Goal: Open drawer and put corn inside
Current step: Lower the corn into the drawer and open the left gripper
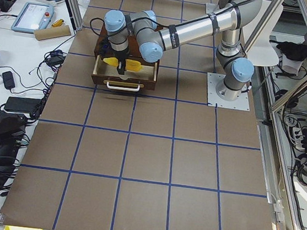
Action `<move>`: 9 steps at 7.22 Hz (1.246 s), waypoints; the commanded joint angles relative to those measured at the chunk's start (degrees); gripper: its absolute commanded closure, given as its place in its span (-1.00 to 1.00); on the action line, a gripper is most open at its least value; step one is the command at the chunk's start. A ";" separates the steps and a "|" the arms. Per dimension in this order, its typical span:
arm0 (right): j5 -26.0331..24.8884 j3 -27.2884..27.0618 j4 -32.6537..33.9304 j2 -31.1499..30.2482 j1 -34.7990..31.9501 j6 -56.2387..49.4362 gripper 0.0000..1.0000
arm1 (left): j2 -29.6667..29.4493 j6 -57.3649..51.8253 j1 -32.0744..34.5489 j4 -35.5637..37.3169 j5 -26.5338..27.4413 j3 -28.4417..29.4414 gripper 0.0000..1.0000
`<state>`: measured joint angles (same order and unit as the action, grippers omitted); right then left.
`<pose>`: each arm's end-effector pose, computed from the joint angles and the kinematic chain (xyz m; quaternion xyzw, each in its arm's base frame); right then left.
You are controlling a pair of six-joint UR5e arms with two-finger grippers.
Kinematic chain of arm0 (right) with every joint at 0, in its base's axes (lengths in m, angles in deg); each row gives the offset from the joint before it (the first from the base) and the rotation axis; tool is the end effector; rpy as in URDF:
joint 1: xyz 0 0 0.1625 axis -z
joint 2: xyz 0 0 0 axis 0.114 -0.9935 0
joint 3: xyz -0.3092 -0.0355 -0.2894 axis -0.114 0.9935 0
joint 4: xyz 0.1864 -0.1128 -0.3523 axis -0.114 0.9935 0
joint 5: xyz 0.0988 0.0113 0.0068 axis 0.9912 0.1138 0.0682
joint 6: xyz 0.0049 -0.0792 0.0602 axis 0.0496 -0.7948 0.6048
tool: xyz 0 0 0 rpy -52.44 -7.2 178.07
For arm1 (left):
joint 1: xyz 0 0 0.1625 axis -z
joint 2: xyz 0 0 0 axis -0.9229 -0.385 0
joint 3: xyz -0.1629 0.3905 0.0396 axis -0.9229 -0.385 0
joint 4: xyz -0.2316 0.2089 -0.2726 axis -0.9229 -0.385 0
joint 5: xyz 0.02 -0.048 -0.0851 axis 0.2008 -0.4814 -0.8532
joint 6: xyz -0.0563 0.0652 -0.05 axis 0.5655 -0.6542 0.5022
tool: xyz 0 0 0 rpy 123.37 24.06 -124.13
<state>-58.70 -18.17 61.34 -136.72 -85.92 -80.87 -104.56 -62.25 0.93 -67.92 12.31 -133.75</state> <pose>0.1425 -0.4504 0.4978 0.0654 -0.9959 -0.0361 0.0517 0.0986 -0.6236 0.3579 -0.0252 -0.9984 -0.0268 0.0434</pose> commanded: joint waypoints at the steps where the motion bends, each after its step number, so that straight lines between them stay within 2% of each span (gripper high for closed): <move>1: -0.05 0.00 0.00 0.03 0.00 0.00 -1.00 | 1.00 0.05 0.00 -0.42 0.45 0.26 -1.00; 3: -0.05 0.00 0.00 -0.06 0.00 0.00 -1.00 | 5.02 0.05 0.27 -2.95 0.54 0.26 -1.00; 5: -0.05 0.00 0.00 0.03 0.00 0.00 -1.00 | 11.87 3.44 2.71 -9.18 0.71 0.26 -1.00; 7: 0.04 0.00 0.00 0.03 0.00 0.00 -1.00 | 16.02 11.17 9.20 -11.76 0.98 0.26 -1.00; 9: 0.04 0.00 0.00 -0.06 0.00 0.09 -1.00 | 15.94 22.76 16.13 -11.59 0.80 0.26 -1.00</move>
<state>-58.67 -18.17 61.34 -136.75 -85.91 -80.85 -88.91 -46.01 12.58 -79.43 13.08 -133.51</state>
